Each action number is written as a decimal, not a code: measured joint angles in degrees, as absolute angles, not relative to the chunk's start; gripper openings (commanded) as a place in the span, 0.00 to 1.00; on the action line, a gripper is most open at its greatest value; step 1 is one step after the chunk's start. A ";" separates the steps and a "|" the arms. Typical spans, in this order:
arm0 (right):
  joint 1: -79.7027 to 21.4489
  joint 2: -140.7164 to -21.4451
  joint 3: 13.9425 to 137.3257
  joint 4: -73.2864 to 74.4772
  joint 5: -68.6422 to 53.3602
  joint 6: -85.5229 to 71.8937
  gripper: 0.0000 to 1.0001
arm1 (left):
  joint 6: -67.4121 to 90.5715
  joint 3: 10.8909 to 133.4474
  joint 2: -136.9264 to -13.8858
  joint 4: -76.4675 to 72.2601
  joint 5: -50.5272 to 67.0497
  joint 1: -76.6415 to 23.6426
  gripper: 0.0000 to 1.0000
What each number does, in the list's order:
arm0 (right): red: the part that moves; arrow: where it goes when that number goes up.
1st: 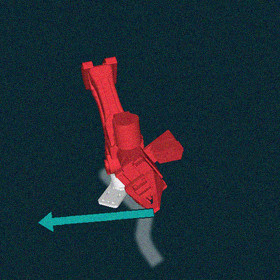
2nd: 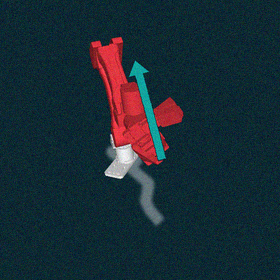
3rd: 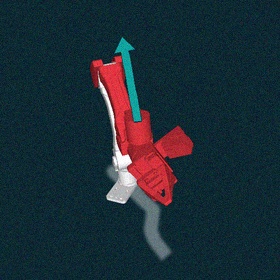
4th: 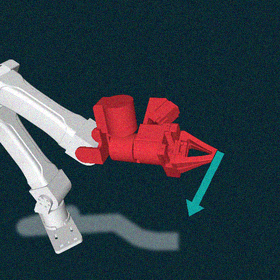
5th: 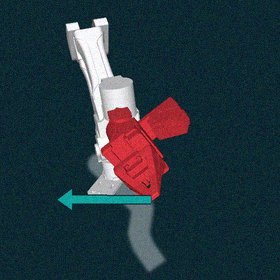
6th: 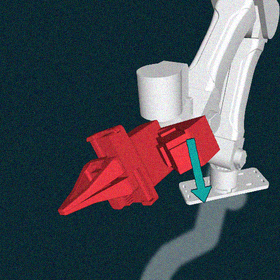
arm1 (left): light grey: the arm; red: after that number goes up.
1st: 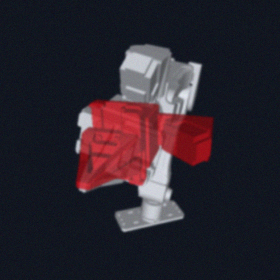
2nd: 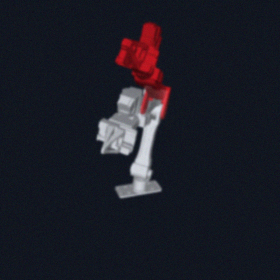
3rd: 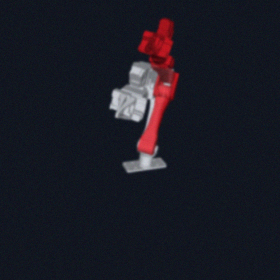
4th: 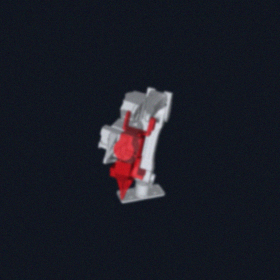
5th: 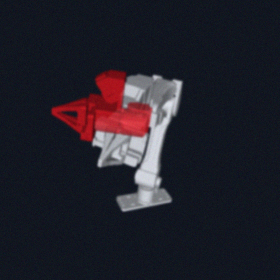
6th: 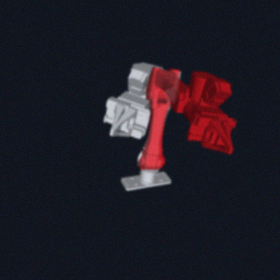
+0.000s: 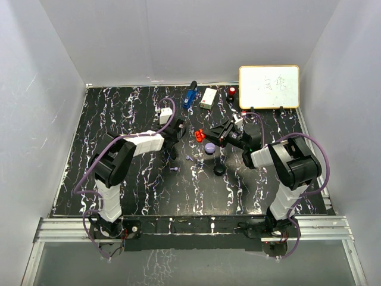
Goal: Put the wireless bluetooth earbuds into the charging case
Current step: Pick up the earbud from the center of the board.
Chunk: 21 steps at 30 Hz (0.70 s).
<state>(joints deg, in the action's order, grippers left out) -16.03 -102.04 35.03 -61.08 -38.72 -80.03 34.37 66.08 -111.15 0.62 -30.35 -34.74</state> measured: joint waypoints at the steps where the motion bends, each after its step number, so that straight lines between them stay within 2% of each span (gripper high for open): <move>1: -16.03 -102.04 35.03 -61.08 -38.72 -80.03 0.00 | 34.39 65.98 -111.09 0.49 -30.35 -34.74 0.22; 13: -16.03 -102.04 35.03 -61.06 -38.72 -80.03 0.00 | 33.41 64.88 -110.32 -0.43 -30.28 -34.74 0.06; 17: -16.03 -102.04 35.03 -61.06 -38.72 -80.01 0.00 | 31.88 61.08 -107.13 -1.43 -29.12 -34.74 0.00; 21: -16.03 -102.04 35.03 -61.04 -38.72 -80.01 0.00 | 29.45 55.48 -100.62 -5.54 -26.94 -34.74 0.00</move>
